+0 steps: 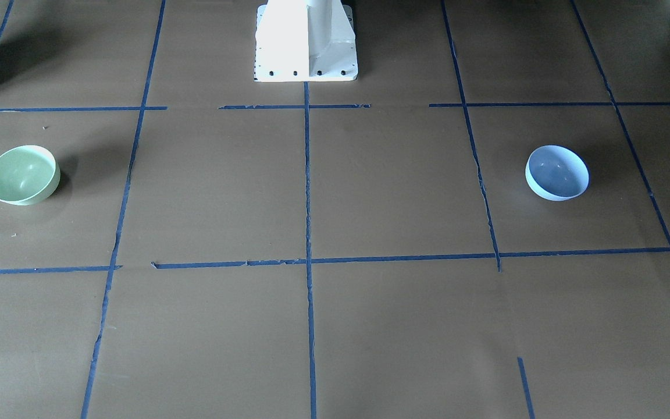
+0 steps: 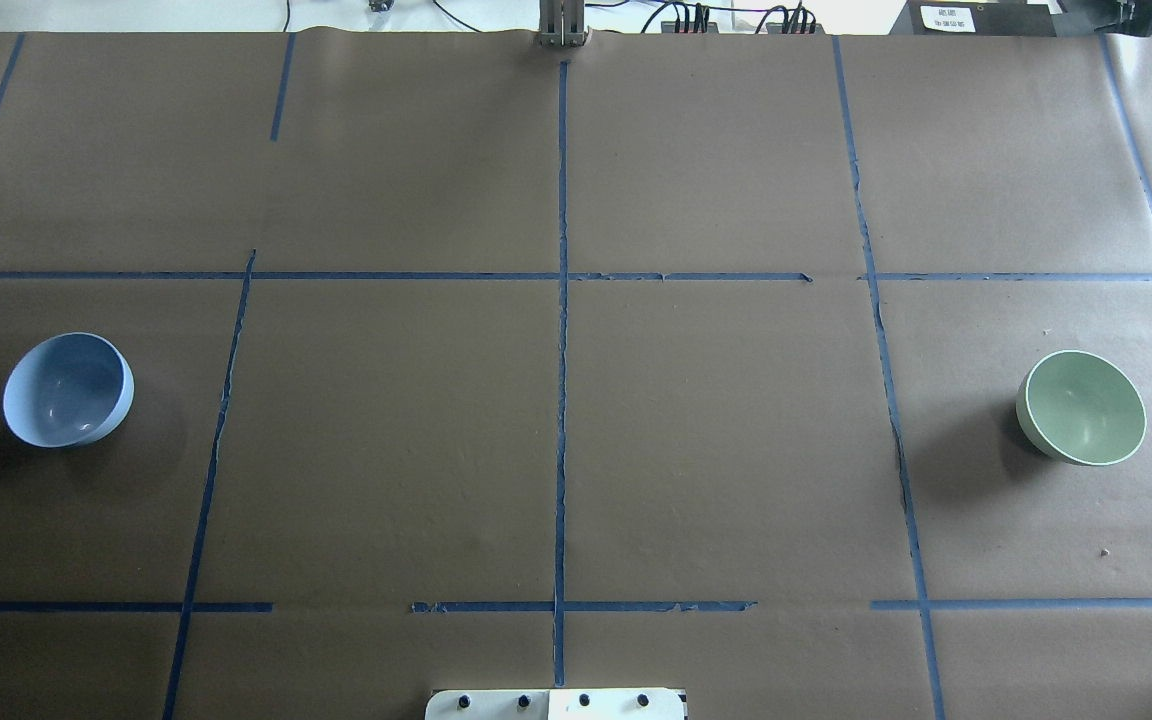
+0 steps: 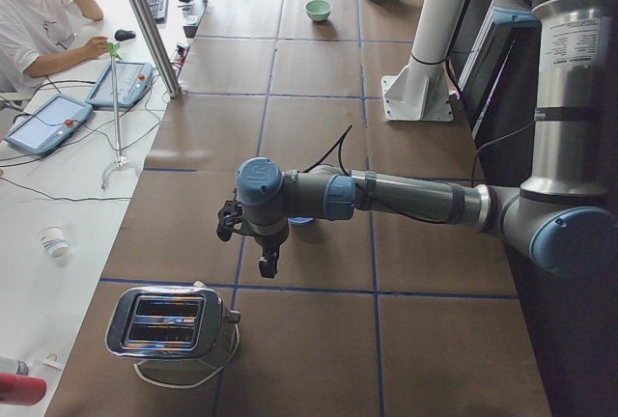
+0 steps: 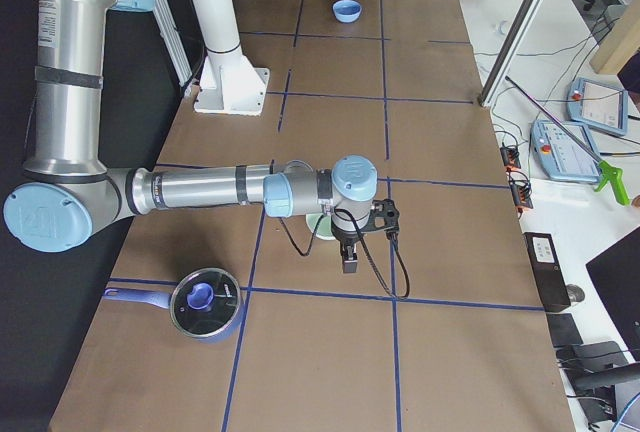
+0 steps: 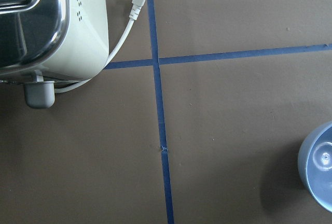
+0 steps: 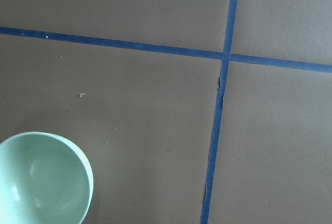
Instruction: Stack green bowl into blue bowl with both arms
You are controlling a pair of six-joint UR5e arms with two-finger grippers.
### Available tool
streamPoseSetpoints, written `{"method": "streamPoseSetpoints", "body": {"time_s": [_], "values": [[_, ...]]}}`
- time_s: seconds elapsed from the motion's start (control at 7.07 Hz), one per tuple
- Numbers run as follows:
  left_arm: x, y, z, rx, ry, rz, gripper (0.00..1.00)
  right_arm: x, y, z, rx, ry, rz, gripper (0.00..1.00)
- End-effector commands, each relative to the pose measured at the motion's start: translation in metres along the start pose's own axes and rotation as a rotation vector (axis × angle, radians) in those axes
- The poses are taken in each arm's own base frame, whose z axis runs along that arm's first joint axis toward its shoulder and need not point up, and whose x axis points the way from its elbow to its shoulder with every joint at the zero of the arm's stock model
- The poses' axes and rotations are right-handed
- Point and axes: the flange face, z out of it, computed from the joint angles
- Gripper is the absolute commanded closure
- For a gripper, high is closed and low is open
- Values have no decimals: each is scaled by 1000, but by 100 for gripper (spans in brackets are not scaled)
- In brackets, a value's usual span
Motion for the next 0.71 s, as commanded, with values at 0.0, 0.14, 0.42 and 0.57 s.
{"method": "streamPoseSetpoints", "body": {"time_s": [0.0, 0.14, 0.42, 0.57], "values": [[5, 9, -3, 13, -6, 25, 0, 0, -4, -1, 5, 20, -4, 0], [5, 10, 9, -13, -13, 20, 0, 0, -4, -1, 4, 12, -5, 0], [7, 10, 7, -7, -18, 25, 0, 6, -1, 6, -11, 8, 11, 0], [3, 10, 11, -15, -13, 15, 0, 6, -2, 7, -12, 8, 12, 0]]}}
